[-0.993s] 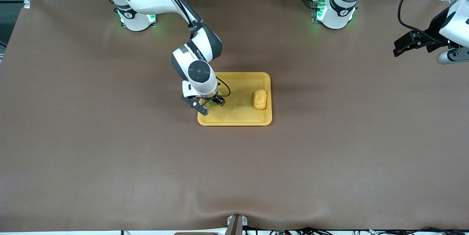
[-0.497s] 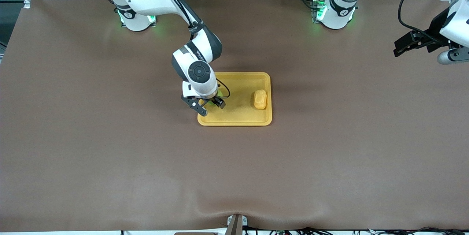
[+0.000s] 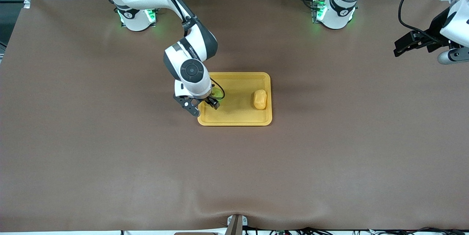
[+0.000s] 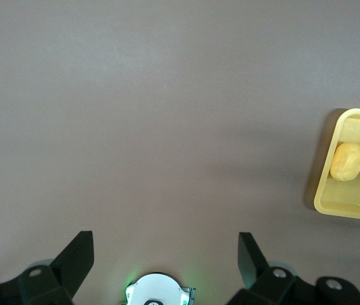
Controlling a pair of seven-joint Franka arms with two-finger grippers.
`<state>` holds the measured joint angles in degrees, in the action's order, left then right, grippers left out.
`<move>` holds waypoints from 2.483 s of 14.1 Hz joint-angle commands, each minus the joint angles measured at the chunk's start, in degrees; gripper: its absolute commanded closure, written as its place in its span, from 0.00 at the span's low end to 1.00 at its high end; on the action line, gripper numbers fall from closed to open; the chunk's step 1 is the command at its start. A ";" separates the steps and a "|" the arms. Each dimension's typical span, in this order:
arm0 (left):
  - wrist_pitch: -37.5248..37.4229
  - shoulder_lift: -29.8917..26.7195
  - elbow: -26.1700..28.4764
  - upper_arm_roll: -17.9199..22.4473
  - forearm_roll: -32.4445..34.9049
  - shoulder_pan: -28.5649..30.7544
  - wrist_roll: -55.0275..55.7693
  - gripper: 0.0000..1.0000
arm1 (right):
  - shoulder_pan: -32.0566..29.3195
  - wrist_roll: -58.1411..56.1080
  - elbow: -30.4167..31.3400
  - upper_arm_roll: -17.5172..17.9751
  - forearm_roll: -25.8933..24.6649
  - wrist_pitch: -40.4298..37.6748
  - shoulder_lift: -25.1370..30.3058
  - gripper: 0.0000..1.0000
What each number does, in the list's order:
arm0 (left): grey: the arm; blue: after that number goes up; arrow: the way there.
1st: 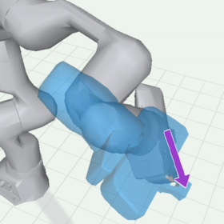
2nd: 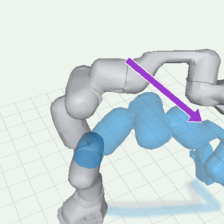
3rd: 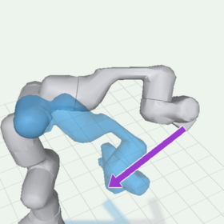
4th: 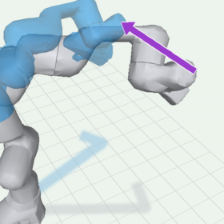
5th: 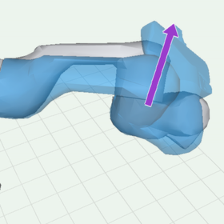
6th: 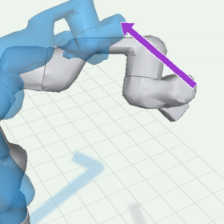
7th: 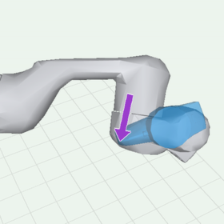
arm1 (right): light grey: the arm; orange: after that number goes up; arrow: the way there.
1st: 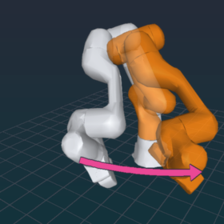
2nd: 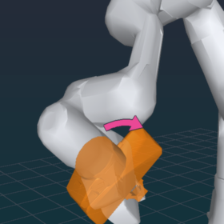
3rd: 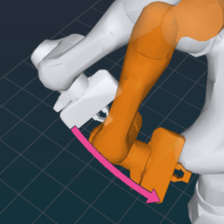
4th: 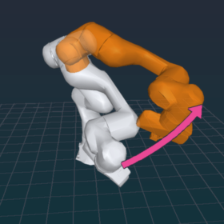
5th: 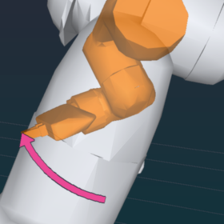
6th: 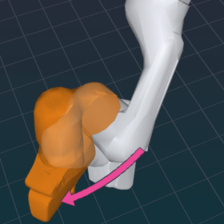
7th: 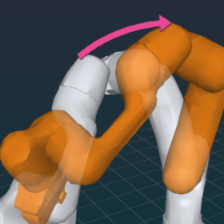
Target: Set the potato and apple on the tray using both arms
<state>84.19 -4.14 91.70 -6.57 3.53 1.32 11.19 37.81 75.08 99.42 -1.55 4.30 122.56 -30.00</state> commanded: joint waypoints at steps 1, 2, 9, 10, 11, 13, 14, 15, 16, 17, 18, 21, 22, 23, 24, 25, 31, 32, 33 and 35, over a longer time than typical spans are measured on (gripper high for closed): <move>-0.34 -1.23 0.68 0.16 -0.89 0.26 -1.35 0.00 | -3.26 -2.48 -0.44 0.67 -0.87 -4.68 3.18 0.00; -0.34 -1.23 0.76 0.24 -0.89 0.26 -1.35 0.00 | -3.96 -3.27 -0.89 0.67 -0.87 -6.53 4.06 0.00; -0.34 -1.05 0.68 0.24 -0.80 0.26 -1.35 0.00 | -11.26 -12.76 -4.92 0.76 0.00 -17.51 8.20 0.00; -0.34 -1.05 0.68 0.16 -0.80 0.26 -1.35 0.00 | -12.05 -13.21 -6.15 0.76 0.00 -19.36 8.20 0.00; -0.34 -1.05 0.68 0.24 -0.80 0.26 -1.35 0.00 | -13.01 -13.56 -7.29 0.76 0.00 -21.12 8.20 0.00; -0.34 -1.05 0.68 0.16 -0.80 0.26 -1.35 0.00 | -15.12 -16.79 -10.02 0.76 0.09 -25.59 8.20 0.00; -0.34 -1.05 0.76 0.16 -0.80 0.26 -1.35 0.00 | -16.09 -18.03 -11.34 0.76 0.09 -27.62 8.20 0.00; -0.34 -1.05 0.76 0.16 -0.80 0.26 -1.35 0.00 | -17.32 -18.30 -12.74 0.76 0.09 -29.38 8.29 0.00; -0.34 -1.05 0.68 0.24 -0.71 0.26 -1.35 0.00 | -18.20 -18.66 -13.89 0.76 0.09 -30.70 8.29 0.00; -0.34 -1.05 0.68 0.24 -0.71 0.26 -1.44 0.00 | -18.99 -19.70 -14.51 0.76 0.09 -31.76 8.29 0.00; -0.34 -1.05 0.68 0.24 -0.71 0.26 -1.35 0.00 | -19.78 -21.11 -14.95 0.76 0.09 -32.99 8.64 0.00; -0.34 -1.14 0.68 0.16 -0.71 0.26 -1.35 0.00 | -22.59 -22.17 -15.21 0.76 0.18 -34.31 10.22 0.00; -0.34 -1.05 0.68 0.16 -0.71 0.26 -1.35 0.00 | -23.91 -22.26 -15.30 0.76 0.09 -34.93 10.31 0.00; -0.34 -1.05 0.68 0.16 -0.71 0.26 -1.35 0.00 | -24.88 -22.35 -16.00 0.76 0.09 -35.89 10.31 0.00; -0.34 -1.05 0.68 0.16 -0.71 0.26 -1.35 0.00 | -26.11 -22.18 -17.14 0.85 0.18 -37.64 10.40 0.00; -0.34 -1.05 0.76 0.16 -0.71 0.26 -1.35 0.00 | -26.99 -22.09 -17.93 0.85 0.27 -39.31 10.40 0.00; -0.34 -1.14 0.68 0.16 -0.71 0.26 -1.35 0.00 | -32.26 -28.38 -22.77 1.46 0.09 -44.86 10.31 0.00; -0.34 -1.14 0.68 0.16 -0.71 0.26 -1.44 0.00 | -32.88 -31.63 -23.30 1.29 -0.08 -45.56 10.31 0.00; -0.43 -1.22 0.59 0.24 -0.71 0.26 -1.44 0.00 | -34.28 -34.97 -24.69 1.29 0.00 -46.00 10.31 0.00; -0.43 -1.23 0.68 0.24 -0.71 0.26 -1.44 0.00 | -35.69 -42.18 -26.55 1.20 -0.34 -47.76 10.31 0.00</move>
<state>84.19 -4.14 91.73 -6.54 3.53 1.35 11.19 4.44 38.61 75.14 -1.49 4.28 77.09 -19.93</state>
